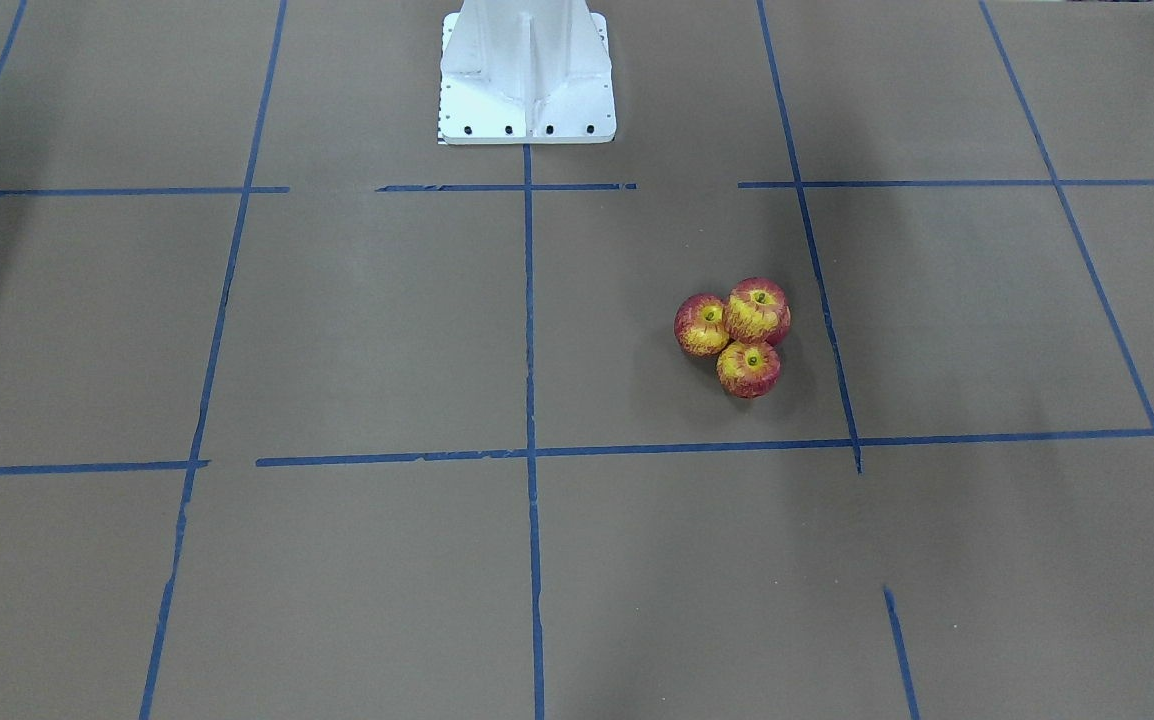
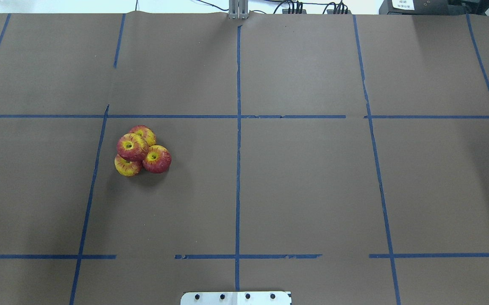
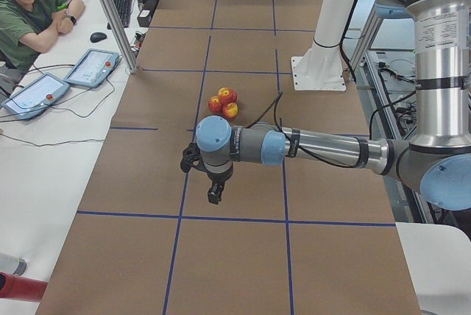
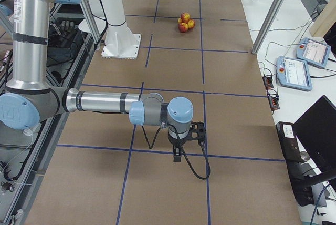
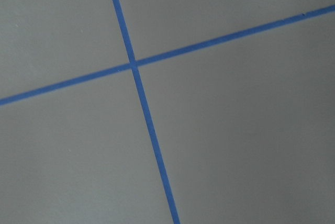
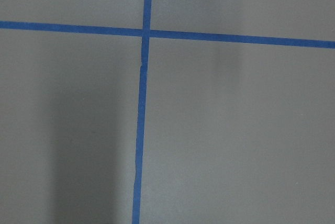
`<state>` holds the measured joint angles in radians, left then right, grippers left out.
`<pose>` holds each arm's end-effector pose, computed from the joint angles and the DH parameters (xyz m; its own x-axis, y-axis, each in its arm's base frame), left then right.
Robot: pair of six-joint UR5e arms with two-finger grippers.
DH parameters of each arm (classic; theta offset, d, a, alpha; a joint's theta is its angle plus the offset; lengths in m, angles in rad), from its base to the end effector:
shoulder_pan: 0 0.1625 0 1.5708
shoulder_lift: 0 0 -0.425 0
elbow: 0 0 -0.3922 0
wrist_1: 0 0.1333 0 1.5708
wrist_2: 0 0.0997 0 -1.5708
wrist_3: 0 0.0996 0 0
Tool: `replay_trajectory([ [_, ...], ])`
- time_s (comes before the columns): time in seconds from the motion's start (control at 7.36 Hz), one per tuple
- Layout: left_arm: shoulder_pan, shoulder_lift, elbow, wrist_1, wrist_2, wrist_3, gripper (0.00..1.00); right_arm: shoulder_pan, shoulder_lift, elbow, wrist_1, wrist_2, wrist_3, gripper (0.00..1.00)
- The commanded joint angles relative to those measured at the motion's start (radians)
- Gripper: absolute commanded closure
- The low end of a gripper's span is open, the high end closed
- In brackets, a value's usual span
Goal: Stack apples
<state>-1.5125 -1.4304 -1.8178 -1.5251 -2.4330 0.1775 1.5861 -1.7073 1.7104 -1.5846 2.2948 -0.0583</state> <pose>-0.0323 -0.4366 0.6002 0.6265 0.2587 -0.7352 -0.1715 0.9660 0.1937 0.0739 -0.4322 0.6580 0.7486 -0.0397 0.6618 0.0284 0.9992 0.0279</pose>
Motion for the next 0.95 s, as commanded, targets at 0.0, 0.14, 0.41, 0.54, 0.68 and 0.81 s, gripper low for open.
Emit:
replay_trajectory([
  [0.0,-0.006,0.002,0.011,-0.009,-0.015,0.011,0.00,0.000,0.000,0.000,0.000,0.000,0.000,0.00],
  [0.14,-0.043,0.001,-0.004,-0.009,-0.015,0.010,0.00,0.000,0.000,0.000,0.000,0.000,0.000,0.00],
  [0.41,-0.063,-0.008,-0.018,-0.009,-0.020,0.007,0.00,0.000,0.000,0.000,0.000,0.000,0.000,0.00],
  [0.54,-0.063,-0.015,-0.018,-0.010,-0.017,0.007,0.00,0.000,0.000,0.000,0.000,0.000,0.000,0.00],
  [0.68,-0.063,-0.016,-0.015,-0.010,-0.015,0.007,0.00,0.000,0.000,0.000,0.000,0.000,0.000,0.00],
  [0.81,-0.064,-0.015,-0.015,-0.009,-0.015,0.007,0.00,0.000,0.000,0.000,0.000,0.000,0.000,0.00],
])
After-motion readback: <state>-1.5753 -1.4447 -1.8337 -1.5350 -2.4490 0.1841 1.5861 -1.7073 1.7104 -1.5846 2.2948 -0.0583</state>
